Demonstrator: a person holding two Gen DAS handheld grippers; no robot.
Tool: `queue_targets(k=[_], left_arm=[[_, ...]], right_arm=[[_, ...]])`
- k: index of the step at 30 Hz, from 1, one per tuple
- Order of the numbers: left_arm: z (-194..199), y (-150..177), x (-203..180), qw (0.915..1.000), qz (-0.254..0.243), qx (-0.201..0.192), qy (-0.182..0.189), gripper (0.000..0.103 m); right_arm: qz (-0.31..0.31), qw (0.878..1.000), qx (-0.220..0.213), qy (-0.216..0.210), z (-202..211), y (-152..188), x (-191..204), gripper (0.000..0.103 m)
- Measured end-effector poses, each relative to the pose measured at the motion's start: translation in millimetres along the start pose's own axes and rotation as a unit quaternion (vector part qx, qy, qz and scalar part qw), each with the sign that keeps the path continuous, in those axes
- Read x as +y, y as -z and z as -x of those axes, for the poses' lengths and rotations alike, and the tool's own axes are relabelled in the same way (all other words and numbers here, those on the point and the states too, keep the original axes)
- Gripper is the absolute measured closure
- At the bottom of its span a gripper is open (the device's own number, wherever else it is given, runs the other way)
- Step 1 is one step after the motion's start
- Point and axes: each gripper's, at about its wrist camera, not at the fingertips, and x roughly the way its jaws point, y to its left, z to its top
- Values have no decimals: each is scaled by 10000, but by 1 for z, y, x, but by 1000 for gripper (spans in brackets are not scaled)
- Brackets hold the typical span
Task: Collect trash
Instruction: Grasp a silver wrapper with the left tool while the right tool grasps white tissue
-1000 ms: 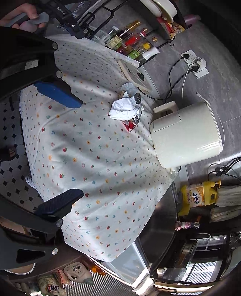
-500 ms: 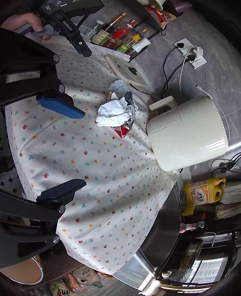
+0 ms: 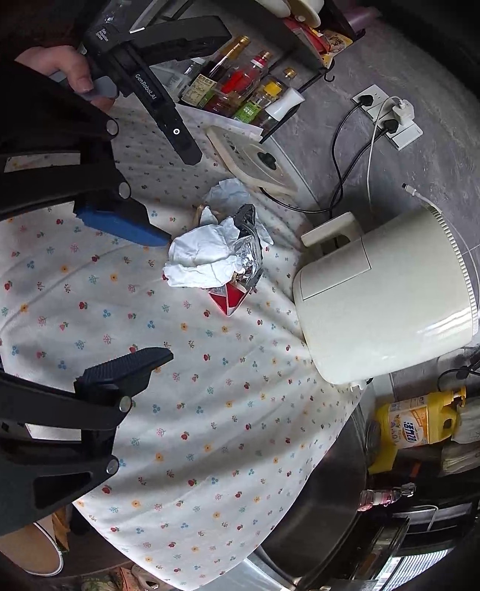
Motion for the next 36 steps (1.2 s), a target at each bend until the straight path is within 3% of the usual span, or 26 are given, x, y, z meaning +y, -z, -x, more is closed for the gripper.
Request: queue_targets(k=[12, 13, 15, 16, 17, 20, 26, 36], left_arm=[[32, 11, 20, 9944, 671, -387, -718, 39], [32, 12, 22, 9938, 724, -381, -755, 39], [31, 13, 23, 9931, 780, -395, -788, 39], [30, 13, 23, 9930, 787, -394, -791, 39], [28, 12, 22, 9931, 783, -390, -783, 39], [21, 5, 14, 9945, 686, -359, -710, 39], [-3, -18, -3, 9978, 382, -244, -490, 39], [-65, -55, -35, 9998, 33, 192, 14, 39]], right_arm=[[603, 9948, 611, -540, -68, -43, 25, 43], [614, 9944, 657, -554, -71, -45, 24, 46], [692, 9927, 783, -609, -77, -46, 23, 67], [715, 9919, 852, -611, -79, -46, 22, 83], [707, 9917, 883, -609, -80, -47, 19, 93], [721, 9918, 777, -711, -73, -48, 14, 102], [678, 9924, 607, -832, -58, -50, 5, 102], [559, 9920, 763, -835, -63, -45, -5, 98]])
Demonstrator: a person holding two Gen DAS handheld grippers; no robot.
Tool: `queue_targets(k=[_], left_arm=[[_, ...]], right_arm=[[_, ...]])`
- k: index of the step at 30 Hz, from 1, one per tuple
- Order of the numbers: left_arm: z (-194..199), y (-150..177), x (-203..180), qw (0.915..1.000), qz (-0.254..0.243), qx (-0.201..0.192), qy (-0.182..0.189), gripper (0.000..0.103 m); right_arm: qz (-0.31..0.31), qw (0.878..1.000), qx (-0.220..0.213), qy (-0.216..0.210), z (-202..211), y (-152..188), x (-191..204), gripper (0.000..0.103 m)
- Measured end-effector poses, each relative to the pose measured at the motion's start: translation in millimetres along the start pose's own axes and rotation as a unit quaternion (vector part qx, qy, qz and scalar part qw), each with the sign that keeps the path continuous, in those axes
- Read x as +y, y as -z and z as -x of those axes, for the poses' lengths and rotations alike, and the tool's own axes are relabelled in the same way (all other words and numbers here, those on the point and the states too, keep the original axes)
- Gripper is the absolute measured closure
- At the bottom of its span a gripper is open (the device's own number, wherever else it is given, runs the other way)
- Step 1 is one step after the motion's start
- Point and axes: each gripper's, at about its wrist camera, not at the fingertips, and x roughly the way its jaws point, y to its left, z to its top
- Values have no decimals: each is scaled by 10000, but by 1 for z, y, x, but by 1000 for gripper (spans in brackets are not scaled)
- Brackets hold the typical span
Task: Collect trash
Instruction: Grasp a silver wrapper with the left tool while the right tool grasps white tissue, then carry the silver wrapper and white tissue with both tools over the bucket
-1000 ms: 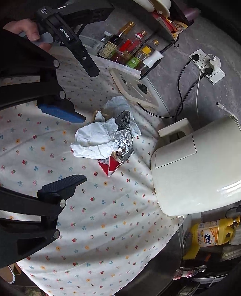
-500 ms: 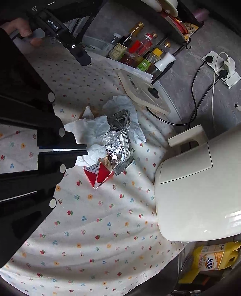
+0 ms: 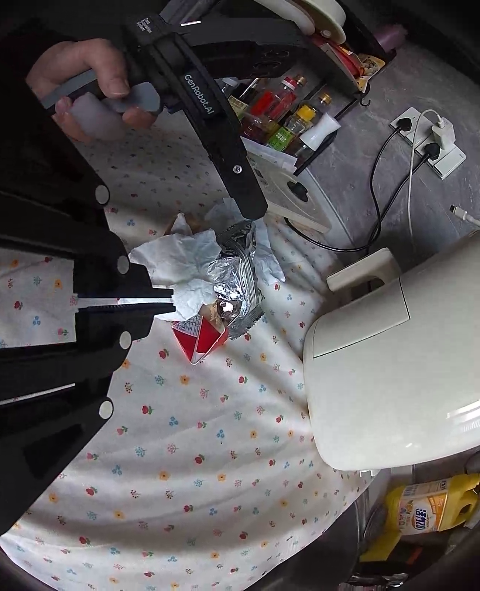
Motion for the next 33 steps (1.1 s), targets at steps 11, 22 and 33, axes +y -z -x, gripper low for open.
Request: queue_targets(k=[11, 22, 33], left_arm=[[-12, -1, 2, 9995, 231, 75, 179, 96], [64, 6, 29, 9960, 493, -743, -10, 98], [119, 37, 79, 9890, 953, -1003, -515, 98]], right_arm=[[-168, 9998, -57, 128, 3, 4, -11, 57], [155, 9993, 294, 154, -36, -1, 9, 57], [230, 9997, 95, 85, -26, -4, 24, 100]])
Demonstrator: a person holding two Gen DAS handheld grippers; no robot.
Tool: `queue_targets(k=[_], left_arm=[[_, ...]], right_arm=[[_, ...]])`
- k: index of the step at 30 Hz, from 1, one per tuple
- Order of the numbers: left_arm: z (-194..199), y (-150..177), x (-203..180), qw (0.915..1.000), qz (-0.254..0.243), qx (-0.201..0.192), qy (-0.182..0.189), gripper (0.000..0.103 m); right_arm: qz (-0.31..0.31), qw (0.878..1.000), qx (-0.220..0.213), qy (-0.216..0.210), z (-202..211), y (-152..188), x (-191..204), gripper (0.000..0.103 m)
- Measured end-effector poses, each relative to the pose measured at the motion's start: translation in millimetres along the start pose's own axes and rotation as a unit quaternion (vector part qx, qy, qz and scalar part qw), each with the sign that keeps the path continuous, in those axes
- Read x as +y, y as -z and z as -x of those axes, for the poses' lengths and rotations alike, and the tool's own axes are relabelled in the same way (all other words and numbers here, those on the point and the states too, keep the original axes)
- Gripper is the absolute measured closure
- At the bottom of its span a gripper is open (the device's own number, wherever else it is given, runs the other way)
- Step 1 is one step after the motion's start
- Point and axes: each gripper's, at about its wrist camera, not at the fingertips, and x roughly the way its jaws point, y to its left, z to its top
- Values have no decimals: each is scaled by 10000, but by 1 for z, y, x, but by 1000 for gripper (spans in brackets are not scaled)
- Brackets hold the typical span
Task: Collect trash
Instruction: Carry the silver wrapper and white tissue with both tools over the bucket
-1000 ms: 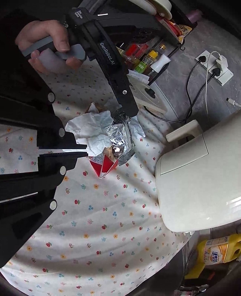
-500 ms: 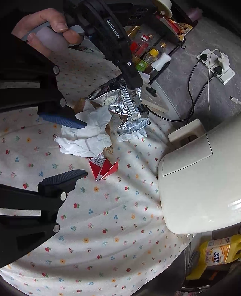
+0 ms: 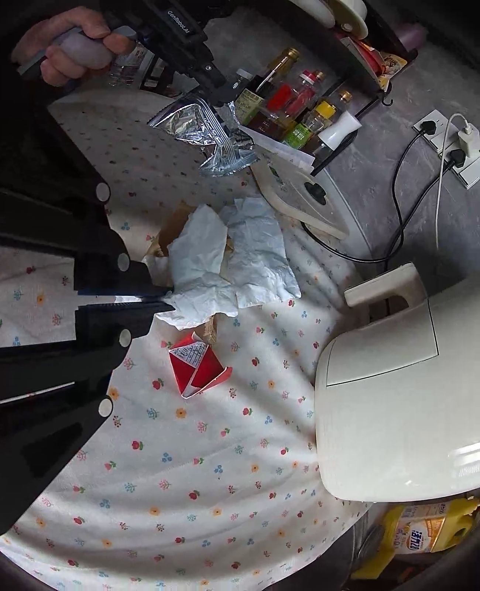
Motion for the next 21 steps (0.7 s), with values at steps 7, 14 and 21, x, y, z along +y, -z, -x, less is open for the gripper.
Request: queue_targets(k=[7, 14, 21], left_arm=[[31, 13, 25, 9997, 143, -175, 60, 98], [49, 20, 31, 9994, -93, -102, 314, 98], [54, 32, 27, 9971, -356, 89, 672, 98]], right_arm=[[-60, 9993, -233, 286, 21, 4, 11, 100], [-309, 9968, -536, 500, 44, 23, 28, 100], [-652, 9927, -687, 749, 73, 57, 33, 100]])
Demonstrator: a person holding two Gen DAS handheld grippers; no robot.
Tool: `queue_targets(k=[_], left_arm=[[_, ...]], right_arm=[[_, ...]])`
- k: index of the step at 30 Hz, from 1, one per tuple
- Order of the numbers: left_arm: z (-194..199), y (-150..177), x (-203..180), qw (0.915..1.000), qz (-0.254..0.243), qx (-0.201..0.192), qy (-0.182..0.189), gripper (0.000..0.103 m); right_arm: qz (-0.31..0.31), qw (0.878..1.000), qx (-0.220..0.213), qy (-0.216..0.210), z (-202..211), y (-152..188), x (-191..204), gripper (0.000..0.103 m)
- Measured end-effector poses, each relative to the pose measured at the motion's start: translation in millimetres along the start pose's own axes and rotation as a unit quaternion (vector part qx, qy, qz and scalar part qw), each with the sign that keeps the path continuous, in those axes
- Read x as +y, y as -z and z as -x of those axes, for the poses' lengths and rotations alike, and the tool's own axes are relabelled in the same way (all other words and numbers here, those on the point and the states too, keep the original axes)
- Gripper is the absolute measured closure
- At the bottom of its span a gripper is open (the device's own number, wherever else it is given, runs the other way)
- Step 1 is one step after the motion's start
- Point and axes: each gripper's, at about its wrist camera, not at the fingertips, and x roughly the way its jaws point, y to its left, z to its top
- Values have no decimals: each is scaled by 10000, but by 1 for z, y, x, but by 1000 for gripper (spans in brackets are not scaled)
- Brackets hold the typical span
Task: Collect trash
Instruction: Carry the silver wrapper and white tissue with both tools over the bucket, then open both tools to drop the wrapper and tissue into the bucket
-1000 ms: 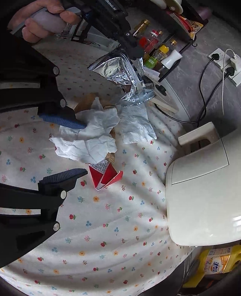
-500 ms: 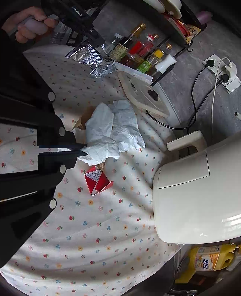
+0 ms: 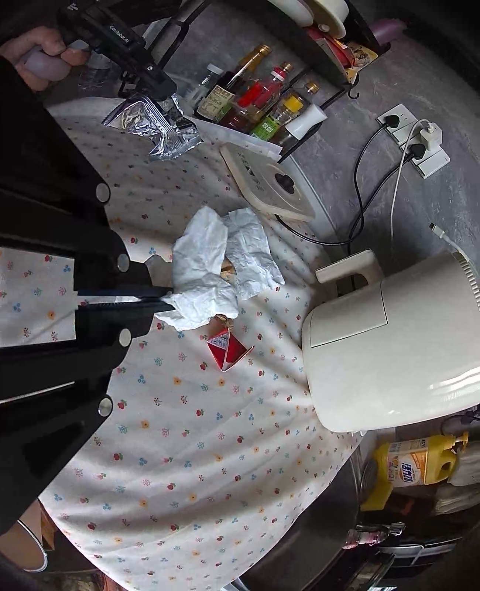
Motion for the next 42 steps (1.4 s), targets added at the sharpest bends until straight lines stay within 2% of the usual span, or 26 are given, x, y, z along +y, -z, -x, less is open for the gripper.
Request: queue_targets(k=[5, 11, 19, 33, 42], left_arm=[[-4, 10, -15, 9995, -74, 73, 282, 98], [-20, 25, -45, 9983, -185, 282, 486, 98], [-45, 54, -126, 9943, -553, 495, 762, 98], [-64, 154, -286, 9834, -985, 974, 1174, 98], [-74, 222, -351, 9725, -1184, 1422, 1415, 98]], right_arm=[[-98, 9995, -130, 279, 28, 16, -18, 100], [-485, 9974, -289, 452, 56, 31, -60, 100], [-852, 9933, -461, 633, 107, 59, -140, 100], [-1440, 9826, -605, 1003, 215, 136, -299, 99], [-1694, 9779, -494, 1122, 249, 186, -357, 99]])
